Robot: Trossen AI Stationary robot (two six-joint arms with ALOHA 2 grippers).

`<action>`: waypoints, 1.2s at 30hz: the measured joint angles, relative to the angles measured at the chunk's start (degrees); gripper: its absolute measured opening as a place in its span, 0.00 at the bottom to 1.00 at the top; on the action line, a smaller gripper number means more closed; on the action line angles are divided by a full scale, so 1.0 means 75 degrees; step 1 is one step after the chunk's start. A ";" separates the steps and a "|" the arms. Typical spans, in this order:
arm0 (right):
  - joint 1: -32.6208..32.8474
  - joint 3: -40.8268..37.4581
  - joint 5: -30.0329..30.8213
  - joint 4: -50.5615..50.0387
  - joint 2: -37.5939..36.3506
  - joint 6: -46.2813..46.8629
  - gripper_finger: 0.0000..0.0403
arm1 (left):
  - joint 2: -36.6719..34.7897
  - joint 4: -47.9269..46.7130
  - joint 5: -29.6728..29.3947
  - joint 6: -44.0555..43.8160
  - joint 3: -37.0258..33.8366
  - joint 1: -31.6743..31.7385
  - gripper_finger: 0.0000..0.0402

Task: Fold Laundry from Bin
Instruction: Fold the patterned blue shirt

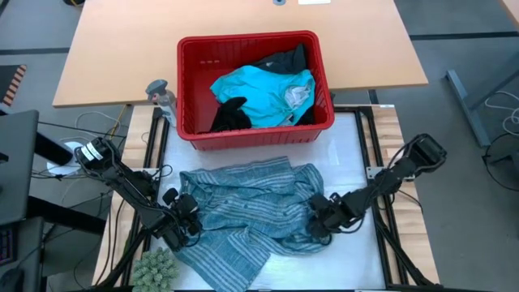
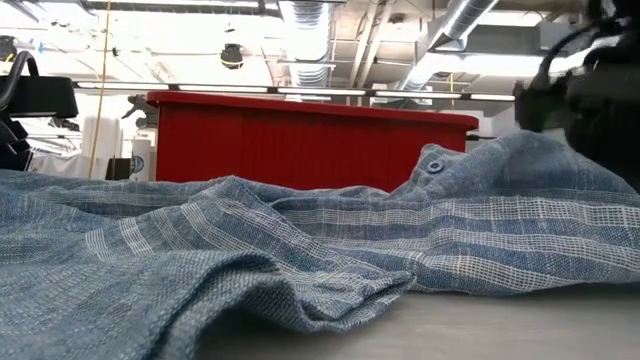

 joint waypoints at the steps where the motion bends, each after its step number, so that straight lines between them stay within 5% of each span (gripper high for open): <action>1: -0.0051 0.0013 -0.0049 -0.0002 0.0081 0.0132 0.47 | 0.0000 0.0015 -0.0008 0.0001 -0.0001 0.0000 0.36; 5: -0.0078 0.0014 -0.0066 -0.0042 0.0320 0.1035 0.14 | 0.0002 0.0036 -0.0041 0.0004 -0.0001 0.0000 0.36; 7: 0.0085 0.0123 -0.0064 -0.0087 0.0222 0.1355 0.05 | 0.0002 0.0036 -0.0078 0.0011 -0.0001 0.0000 0.36; 18: 0.1928 0.2732 0.0351 -0.4056 -0.0501 0.4003 0.05 | 0.0003 0.0144 -0.0317 0.0153 -0.0001 0.0003 0.36; 22: 0.2587 0.3571 -0.0365 -0.5374 -0.0438 0.5117 0.05 | 0.0003 0.0149 -0.0290 0.0202 -0.0001 0.0003 0.36; 28: 0.3547 0.3678 -0.1742 -0.4798 -0.0439 0.6530 0.05 | 0.0003 0.0181 -0.0169 0.0159 -0.0001 0.0003 0.36; 31: 0.3922 0.3485 -0.1810 -0.4113 -0.0436 0.6738 0.05 | 0.0003 0.0178 -0.0168 0.0065 -0.0001 0.0003 0.36; 36: 0.4226 0.3432 -0.1977 -0.3710 -0.0181 0.6716 0.23 | 0.0003 0.0173 -0.0076 -0.0139 -0.0001 0.0003 0.36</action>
